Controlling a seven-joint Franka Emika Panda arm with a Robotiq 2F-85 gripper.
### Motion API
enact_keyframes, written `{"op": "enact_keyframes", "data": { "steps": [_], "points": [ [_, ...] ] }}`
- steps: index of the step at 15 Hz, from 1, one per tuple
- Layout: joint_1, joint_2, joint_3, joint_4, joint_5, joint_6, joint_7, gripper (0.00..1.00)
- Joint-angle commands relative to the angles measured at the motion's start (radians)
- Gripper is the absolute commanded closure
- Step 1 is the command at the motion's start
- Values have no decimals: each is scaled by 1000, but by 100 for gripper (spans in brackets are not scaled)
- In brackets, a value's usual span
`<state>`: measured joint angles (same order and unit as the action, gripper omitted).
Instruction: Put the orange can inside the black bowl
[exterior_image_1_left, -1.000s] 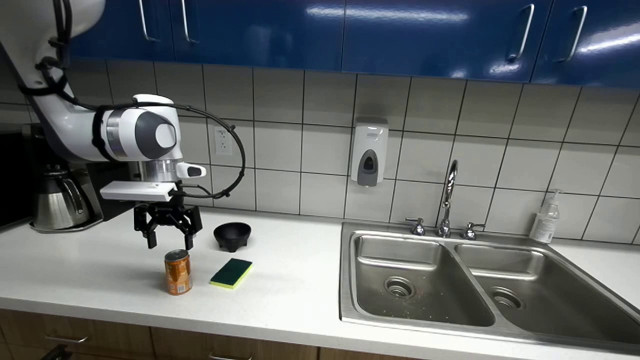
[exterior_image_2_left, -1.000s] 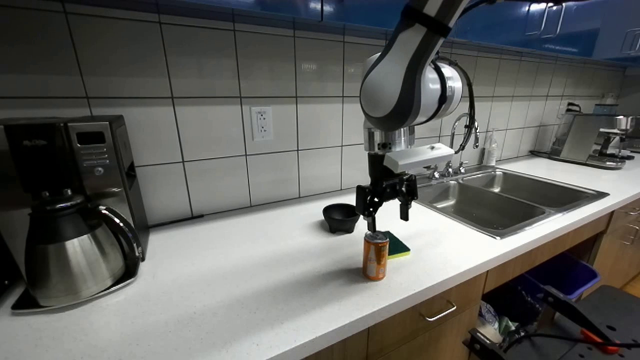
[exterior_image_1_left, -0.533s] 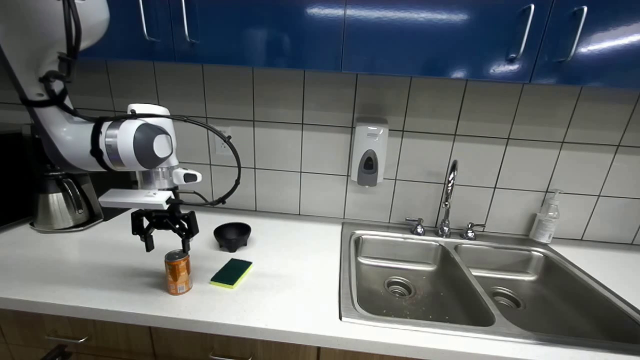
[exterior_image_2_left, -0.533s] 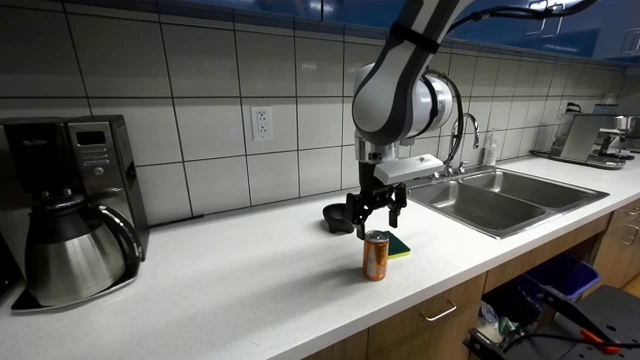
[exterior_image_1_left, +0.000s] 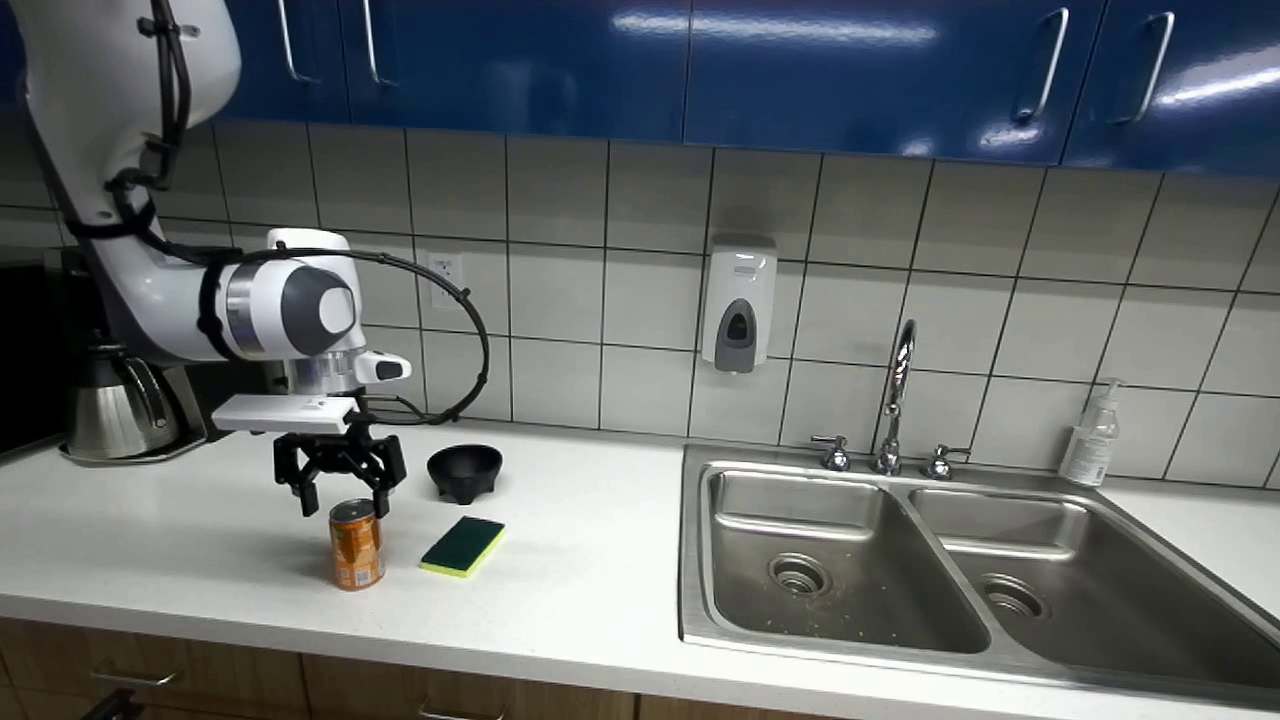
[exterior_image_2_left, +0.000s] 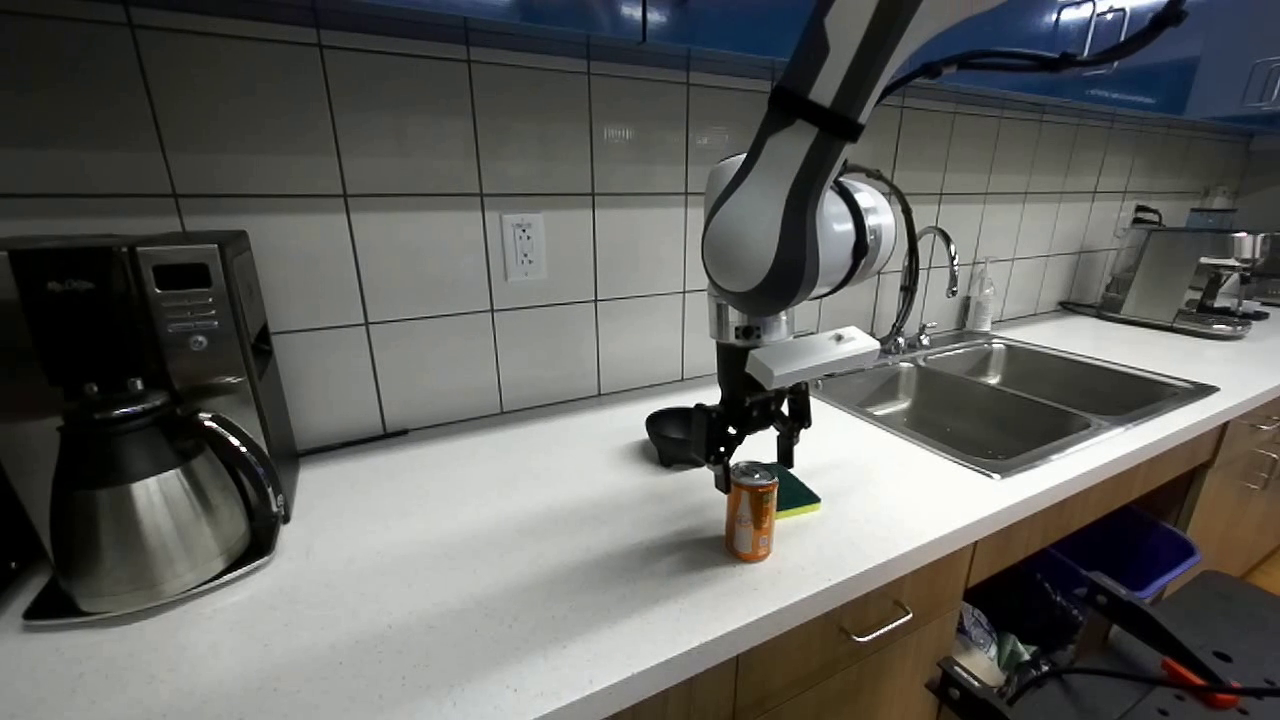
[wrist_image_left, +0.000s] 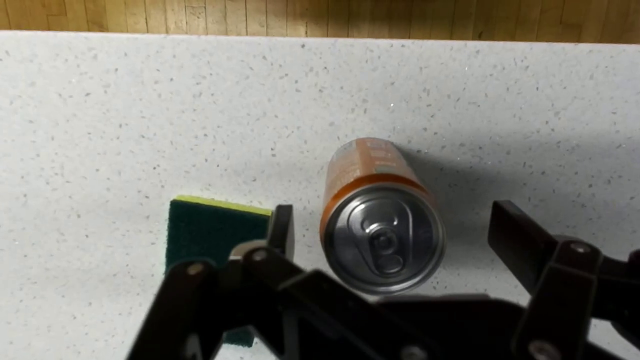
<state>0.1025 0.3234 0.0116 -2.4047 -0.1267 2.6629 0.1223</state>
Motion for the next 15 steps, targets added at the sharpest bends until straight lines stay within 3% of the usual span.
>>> {"op": "enact_keyframes", "data": {
  "steps": [1, 11, 15],
  "points": [
    [28, 39, -34, 27, -39, 15, 49, 0],
    [23, 33, -36, 14, -30, 5, 28, 0],
    [36, 26, -36, -17, -43, 96, 37, 0]
  ]
}}
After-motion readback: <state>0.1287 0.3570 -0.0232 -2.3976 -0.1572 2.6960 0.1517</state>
